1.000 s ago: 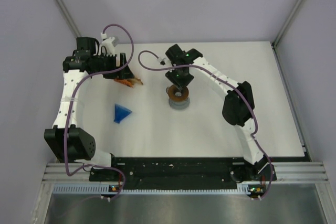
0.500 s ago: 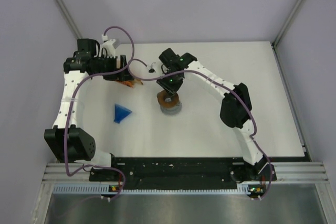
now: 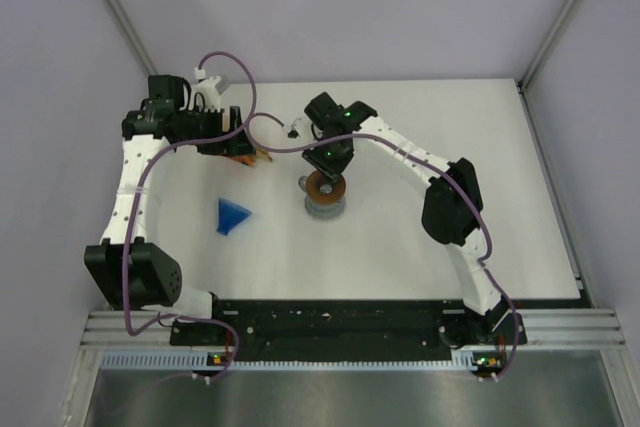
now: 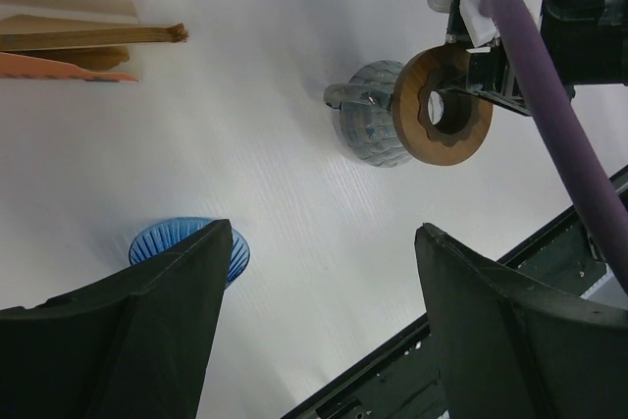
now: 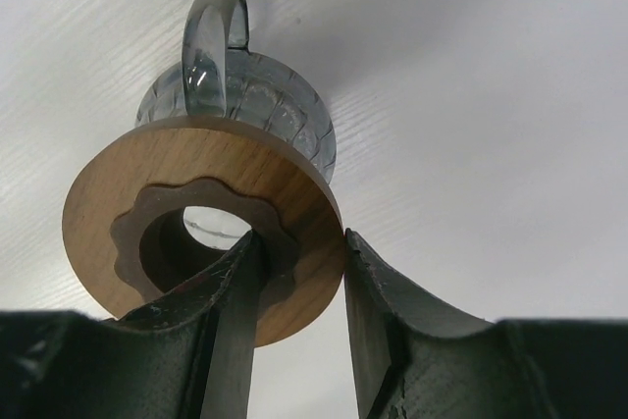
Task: Place the coffee filter in the dripper
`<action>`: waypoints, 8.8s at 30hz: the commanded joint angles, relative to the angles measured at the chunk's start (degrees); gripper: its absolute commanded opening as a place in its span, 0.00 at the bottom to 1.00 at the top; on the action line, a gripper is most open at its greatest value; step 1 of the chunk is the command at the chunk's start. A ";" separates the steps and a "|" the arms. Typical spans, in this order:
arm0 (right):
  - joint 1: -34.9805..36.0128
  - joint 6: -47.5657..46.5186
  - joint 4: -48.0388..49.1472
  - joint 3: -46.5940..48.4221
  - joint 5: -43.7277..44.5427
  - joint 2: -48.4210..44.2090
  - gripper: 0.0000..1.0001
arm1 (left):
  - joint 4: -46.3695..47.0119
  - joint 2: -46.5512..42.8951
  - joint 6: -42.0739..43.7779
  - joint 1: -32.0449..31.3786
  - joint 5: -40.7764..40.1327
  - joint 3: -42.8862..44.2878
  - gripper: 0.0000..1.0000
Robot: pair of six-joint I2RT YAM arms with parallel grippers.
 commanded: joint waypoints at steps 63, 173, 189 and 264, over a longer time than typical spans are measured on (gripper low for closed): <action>-1.41 7.77 15.24 -22.88 5.73 -27.21 0.60 | -4.37 15.95 4.12 0.44 -31.53 -13.55 0.30; -11.00 24.39 34.84 -39.86 -11.32 -44.27 0.00 | 4.94 18.59 -2.10 -17.32 -11.14 1.28 0.14; -6.51 26.14 36.86 -30.44 -14.84 -26.51 0.00 | 10.03 6.90 -18.36 -15.20 0.72 1.04 0.61; -6.33 25.71 35.46 -27.02 -20.03 -23.95 0.44 | 4.41 12.61 -14.06 -20.22 -7.19 6.92 0.41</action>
